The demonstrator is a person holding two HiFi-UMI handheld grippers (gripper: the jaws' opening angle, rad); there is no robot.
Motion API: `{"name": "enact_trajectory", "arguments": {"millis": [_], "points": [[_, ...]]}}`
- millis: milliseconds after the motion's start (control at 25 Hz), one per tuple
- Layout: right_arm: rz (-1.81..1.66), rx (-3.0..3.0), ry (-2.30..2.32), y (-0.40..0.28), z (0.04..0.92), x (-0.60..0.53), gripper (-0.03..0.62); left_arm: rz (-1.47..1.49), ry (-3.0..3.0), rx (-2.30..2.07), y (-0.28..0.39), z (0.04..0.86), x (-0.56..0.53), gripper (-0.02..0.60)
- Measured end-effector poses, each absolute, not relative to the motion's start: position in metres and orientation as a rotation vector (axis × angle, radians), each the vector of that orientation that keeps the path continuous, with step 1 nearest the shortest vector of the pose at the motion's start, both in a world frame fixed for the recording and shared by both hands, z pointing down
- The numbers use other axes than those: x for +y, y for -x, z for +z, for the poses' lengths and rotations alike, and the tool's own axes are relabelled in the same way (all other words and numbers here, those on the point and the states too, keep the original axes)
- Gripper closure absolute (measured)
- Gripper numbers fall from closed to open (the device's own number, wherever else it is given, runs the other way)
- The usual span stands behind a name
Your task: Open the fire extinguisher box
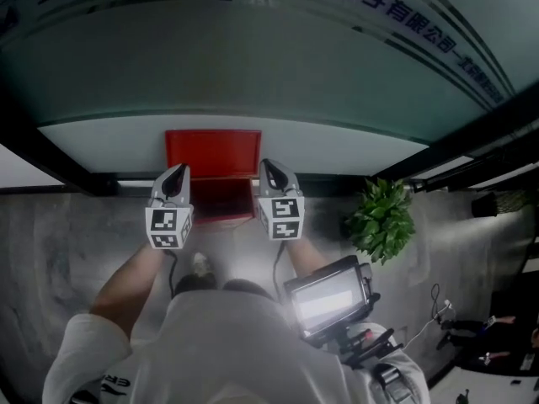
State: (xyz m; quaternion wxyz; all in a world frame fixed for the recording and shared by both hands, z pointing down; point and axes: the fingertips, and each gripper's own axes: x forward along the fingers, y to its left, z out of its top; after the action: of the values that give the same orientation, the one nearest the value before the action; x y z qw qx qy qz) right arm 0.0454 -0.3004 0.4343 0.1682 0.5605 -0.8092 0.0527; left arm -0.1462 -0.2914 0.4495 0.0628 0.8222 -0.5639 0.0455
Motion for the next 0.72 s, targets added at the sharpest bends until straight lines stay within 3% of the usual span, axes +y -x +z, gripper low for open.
{"name": "enact_trajectory", "arguments": {"millis": [720], "points": [[0.178, -2.535, -1.461, -0.077, 0.412, -0.087, 0.583, 0.066, -2.436, -1.865, 0.093, 0.414, -0.069, 0.58]]}}
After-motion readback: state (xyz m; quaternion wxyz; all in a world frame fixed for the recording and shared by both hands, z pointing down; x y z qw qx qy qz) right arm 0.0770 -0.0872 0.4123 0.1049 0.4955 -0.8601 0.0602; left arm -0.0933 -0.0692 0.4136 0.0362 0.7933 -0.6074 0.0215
